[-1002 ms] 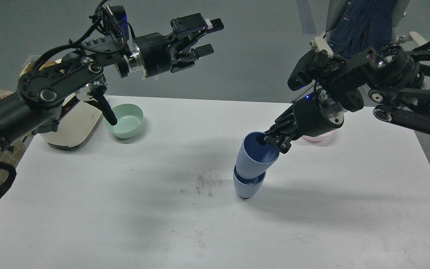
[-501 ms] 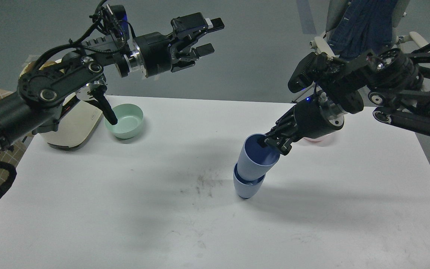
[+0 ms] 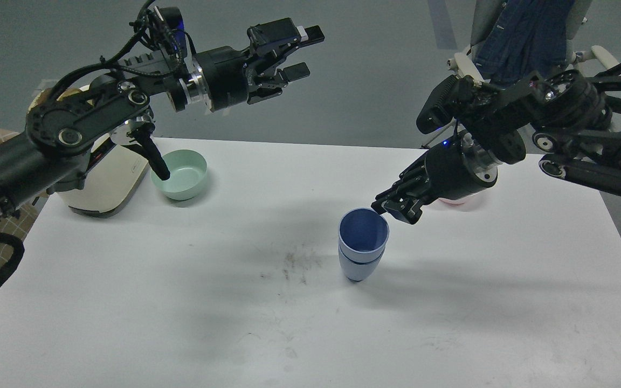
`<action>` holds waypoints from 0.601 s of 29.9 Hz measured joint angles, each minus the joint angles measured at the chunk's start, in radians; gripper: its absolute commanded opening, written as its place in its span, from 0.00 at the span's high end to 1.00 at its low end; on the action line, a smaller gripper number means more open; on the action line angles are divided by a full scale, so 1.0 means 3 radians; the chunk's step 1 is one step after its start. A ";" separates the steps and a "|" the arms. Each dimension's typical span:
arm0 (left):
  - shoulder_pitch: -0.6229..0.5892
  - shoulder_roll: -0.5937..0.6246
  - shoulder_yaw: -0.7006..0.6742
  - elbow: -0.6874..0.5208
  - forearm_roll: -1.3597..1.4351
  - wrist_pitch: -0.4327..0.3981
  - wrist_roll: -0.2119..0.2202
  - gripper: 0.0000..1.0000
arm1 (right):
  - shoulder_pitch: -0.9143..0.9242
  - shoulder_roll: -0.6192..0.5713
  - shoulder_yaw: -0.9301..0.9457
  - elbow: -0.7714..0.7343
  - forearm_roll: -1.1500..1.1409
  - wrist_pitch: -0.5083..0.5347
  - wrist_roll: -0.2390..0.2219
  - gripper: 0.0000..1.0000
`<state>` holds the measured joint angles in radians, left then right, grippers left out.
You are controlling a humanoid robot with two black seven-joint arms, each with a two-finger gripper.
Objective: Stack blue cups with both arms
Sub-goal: 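Open the right gripper and withdraw it upward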
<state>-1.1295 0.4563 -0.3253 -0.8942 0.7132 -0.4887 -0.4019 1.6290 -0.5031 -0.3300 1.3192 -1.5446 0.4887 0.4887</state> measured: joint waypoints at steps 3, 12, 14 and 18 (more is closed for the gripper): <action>0.0000 -0.0001 0.0000 0.0000 0.0000 0.0000 0.0000 0.12 | 0.0000 -0.0003 0.0003 -0.0002 0.0003 0.0000 0.0000 0.80; 0.0005 0.0007 -0.0035 0.0010 0.0000 0.0000 0.0000 0.12 | 0.0008 -0.0209 0.0391 -0.0444 0.0385 0.0000 0.0000 0.31; 0.0007 0.0011 -0.0080 0.0048 0.0000 0.0000 0.0000 0.12 | 0.0003 -0.0281 0.0485 -0.0585 0.0701 0.0000 0.0001 0.19; 0.0012 -0.0019 -0.0131 0.0204 -0.0006 0.0000 0.0005 0.07 | -0.0076 -0.0539 0.0625 -0.0893 0.1592 0.0000 0.0000 0.06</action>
<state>-1.1260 0.4507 -0.3645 -0.8329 0.7114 -0.4886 -0.4005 1.6062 -0.6648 -0.1426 1.0514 -1.0671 0.4886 0.4886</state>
